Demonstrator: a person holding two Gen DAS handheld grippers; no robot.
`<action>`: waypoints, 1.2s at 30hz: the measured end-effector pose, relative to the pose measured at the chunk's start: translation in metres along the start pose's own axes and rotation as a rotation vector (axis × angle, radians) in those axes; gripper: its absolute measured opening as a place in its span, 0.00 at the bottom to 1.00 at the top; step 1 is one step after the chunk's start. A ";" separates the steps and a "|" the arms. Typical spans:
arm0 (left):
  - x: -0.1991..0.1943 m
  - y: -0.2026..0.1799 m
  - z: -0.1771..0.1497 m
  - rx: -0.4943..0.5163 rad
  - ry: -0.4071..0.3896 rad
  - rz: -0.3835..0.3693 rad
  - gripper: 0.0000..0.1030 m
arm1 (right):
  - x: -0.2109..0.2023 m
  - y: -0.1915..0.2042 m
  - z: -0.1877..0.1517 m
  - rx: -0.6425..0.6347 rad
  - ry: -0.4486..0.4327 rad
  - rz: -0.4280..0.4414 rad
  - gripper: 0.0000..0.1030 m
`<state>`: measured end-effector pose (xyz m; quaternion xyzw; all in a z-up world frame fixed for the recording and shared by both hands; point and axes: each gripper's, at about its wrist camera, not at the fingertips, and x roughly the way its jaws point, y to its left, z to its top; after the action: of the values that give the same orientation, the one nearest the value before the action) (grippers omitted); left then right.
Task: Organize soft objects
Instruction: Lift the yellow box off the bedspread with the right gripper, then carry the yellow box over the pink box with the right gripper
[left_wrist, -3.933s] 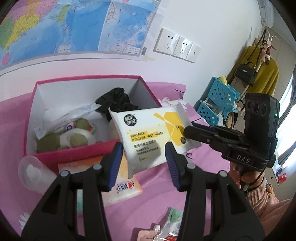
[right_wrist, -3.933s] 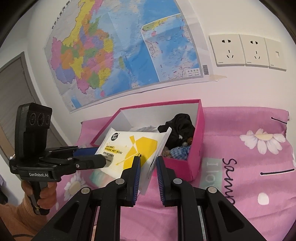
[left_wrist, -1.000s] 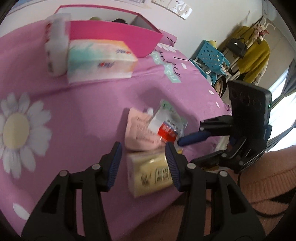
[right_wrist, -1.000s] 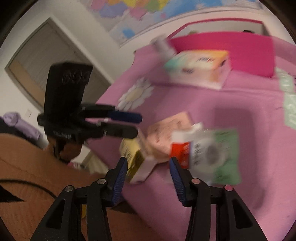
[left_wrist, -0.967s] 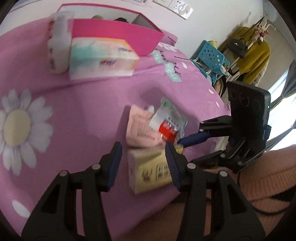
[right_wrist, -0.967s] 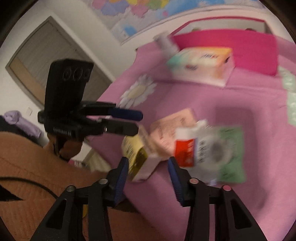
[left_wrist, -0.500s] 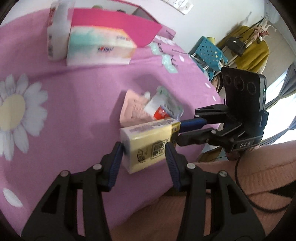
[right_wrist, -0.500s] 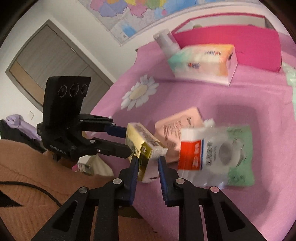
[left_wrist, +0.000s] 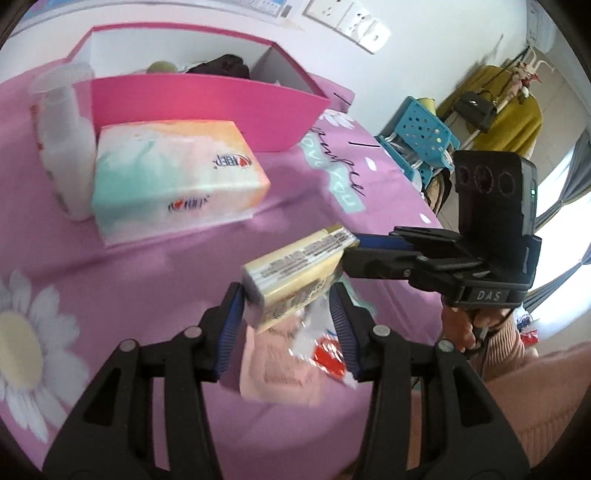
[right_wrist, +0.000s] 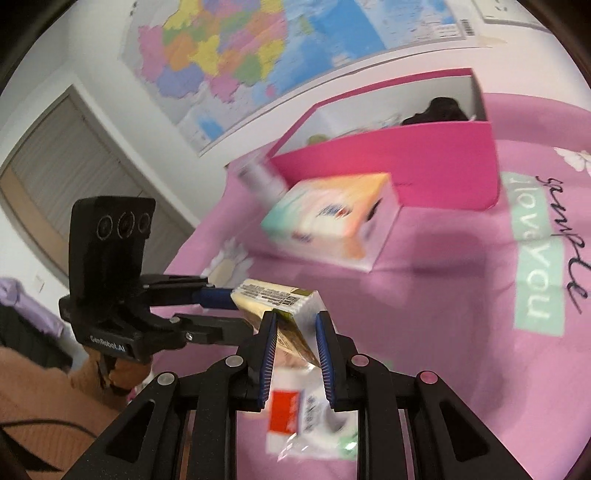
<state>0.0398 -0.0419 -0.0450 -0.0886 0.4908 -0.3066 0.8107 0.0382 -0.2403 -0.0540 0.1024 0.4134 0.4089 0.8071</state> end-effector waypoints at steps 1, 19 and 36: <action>0.006 0.003 0.003 -0.011 0.008 0.002 0.48 | 0.001 -0.005 0.002 0.012 -0.003 -0.004 0.21; 0.023 0.014 0.009 -0.024 0.006 0.015 0.47 | 0.032 -0.034 -0.002 0.092 0.025 -0.041 0.26; -0.018 -0.019 0.043 0.065 -0.124 -0.003 0.47 | -0.014 -0.009 0.027 0.016 -0.096 -0.072 0.26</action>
<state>0.0627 -0.0534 -0.0010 -0.0817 0.4292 -0.3175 0.8416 0.0591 -0.2522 -0.0331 0.1135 0.3811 0.3709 0.8392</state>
